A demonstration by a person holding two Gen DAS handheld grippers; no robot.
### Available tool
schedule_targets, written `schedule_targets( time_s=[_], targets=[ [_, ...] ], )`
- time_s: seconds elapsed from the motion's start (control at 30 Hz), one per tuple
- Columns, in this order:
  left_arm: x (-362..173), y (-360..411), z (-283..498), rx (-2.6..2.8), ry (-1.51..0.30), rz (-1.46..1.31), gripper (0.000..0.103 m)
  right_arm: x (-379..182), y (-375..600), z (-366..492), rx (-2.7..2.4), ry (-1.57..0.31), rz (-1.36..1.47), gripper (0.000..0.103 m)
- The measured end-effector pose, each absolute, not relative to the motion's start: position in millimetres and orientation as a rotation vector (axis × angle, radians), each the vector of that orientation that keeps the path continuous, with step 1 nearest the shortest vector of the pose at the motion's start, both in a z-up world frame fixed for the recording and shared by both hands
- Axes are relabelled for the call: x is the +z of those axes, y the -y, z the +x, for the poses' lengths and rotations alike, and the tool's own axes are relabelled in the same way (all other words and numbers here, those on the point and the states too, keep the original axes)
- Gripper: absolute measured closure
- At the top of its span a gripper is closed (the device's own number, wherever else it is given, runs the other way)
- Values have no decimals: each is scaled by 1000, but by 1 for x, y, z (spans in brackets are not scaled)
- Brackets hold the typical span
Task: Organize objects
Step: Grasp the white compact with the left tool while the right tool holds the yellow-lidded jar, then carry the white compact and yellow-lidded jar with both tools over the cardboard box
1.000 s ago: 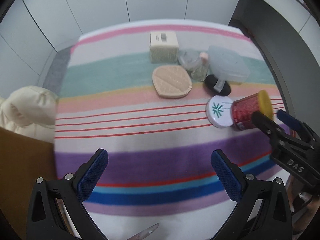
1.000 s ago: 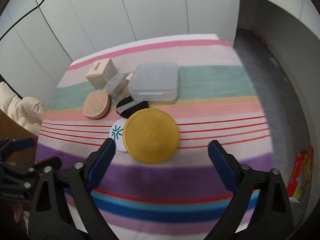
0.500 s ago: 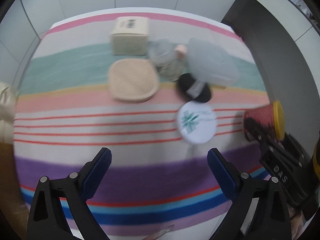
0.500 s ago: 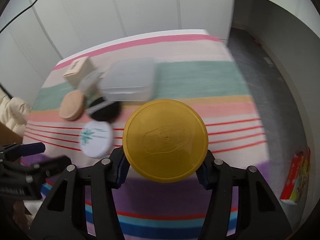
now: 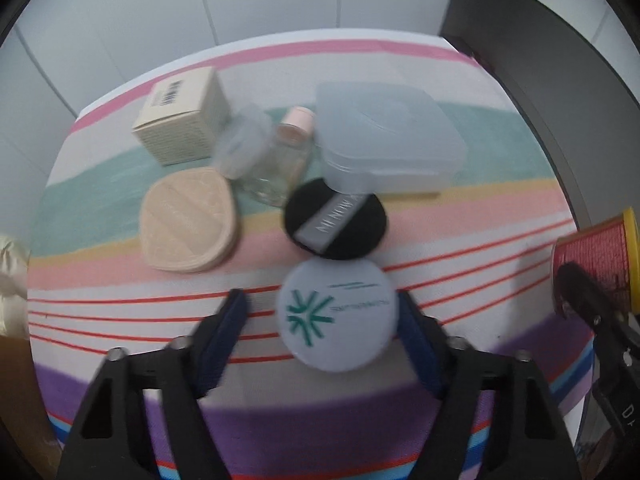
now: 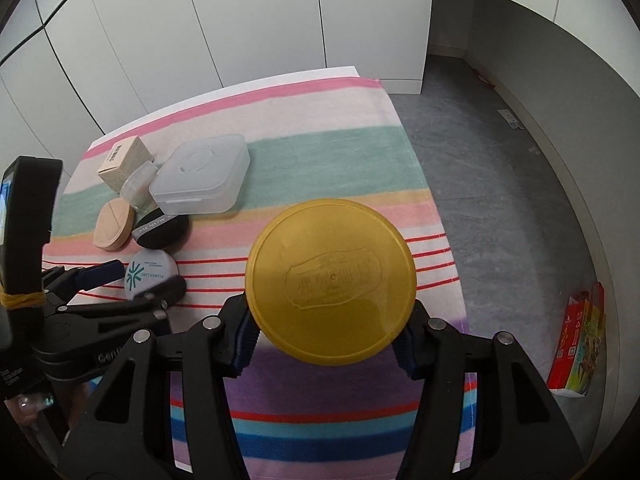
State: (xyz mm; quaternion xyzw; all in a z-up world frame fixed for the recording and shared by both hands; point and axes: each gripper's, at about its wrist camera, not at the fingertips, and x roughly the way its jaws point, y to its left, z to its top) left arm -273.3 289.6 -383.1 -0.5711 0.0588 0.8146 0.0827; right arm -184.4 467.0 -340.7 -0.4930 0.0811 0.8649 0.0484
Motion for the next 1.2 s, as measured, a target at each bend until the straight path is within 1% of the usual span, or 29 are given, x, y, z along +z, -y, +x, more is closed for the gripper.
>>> schedule_targets(
  time_s=[0.33,0.53,0.57,0.8,0.97,1.2],
  targets=[
    [-381,-263,-280,2486,-94,-1745,45,-340,-438,-188,2664,-143,-1555,46],
    [-363,-259,-287,2521,-73,-1720,45,-337,-428,-187,2669,-142,-1575,46],
    [-355,-245,-279,2520,-66,-1720,45,-336,-428,-187,2660,-139,-1574,46],
    [-330,-202,-284,2592,51,-1725,45,-326,-418,-202,2608,-35,-1564,46],
    [-310,-188,-290,2637,46,-1723,45,-310,-409,-211,2624,-22,-1568,46],
    [-267,-179,-282,2650,1,-1677,45,-259,-400,-212,2634,-19,-1519,46]
  ],
)
